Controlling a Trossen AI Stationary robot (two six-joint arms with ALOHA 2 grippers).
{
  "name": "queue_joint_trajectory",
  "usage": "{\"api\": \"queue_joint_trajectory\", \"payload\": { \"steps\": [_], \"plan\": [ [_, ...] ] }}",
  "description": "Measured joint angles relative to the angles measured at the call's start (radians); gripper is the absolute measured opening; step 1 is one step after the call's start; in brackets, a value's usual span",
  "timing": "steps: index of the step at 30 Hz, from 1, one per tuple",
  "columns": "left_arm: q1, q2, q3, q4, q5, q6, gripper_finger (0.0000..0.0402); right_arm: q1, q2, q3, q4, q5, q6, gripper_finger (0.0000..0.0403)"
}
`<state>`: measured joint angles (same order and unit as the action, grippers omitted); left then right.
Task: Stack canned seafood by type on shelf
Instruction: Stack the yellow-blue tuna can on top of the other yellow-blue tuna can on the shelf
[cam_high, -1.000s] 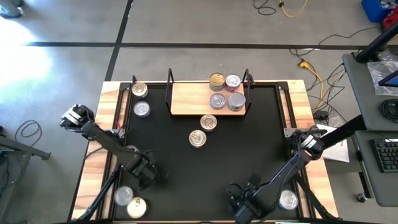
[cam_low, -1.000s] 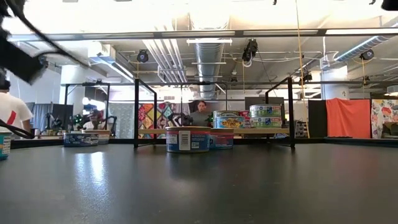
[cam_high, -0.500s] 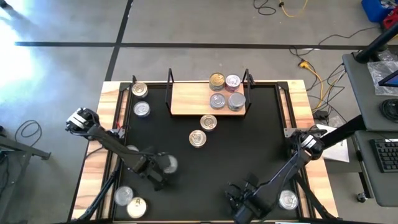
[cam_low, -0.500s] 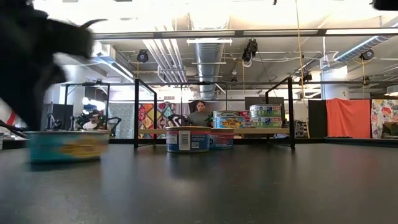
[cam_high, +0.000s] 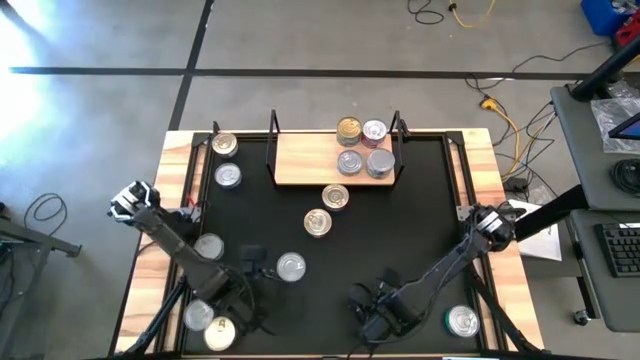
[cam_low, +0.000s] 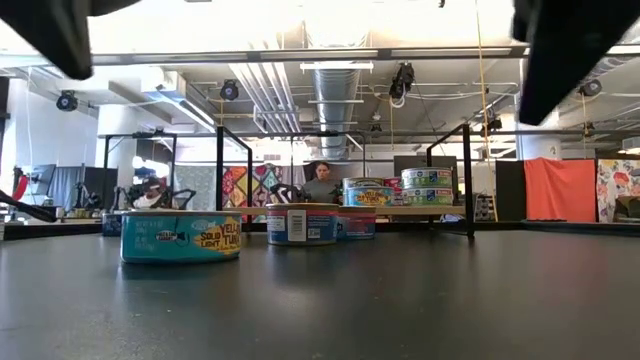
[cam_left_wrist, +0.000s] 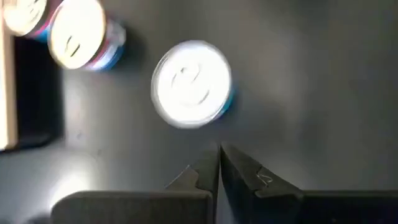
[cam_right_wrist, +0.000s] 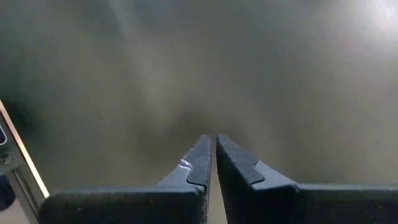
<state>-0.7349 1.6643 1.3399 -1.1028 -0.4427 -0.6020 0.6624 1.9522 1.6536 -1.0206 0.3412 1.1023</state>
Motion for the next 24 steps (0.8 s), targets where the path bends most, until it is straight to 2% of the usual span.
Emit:
{"api": "queue_joint_trajectory", "payload": {
  "steps": [3,10,18,24],
  "plan": [
    [-0.044,-0.015,-0.043,0.002,0.000,-0.097,0.0000,-0.010,0.000,0.000,0.019,0.023,-0.046,0.0018],
    [-0.110,-0.014,-0.164,0.184,0.114,-0.217,0.0016,-0.026,0.000,-0.001,0.026,0.117,-0.082,0.0039],
    [-0.100,-0.014,-0.293,0.185,0.155,-0.352,0.0098,-0.074,0.000,-0.018,0.024,0.134,-0.184,0.0087],
    [-0.052,-0.019,-0.448,0.197,0.285,-0.294,0.0157,-0.079,0.000,-0.018,0.017,0.127,-0.310,0.0110]
  ]
}}
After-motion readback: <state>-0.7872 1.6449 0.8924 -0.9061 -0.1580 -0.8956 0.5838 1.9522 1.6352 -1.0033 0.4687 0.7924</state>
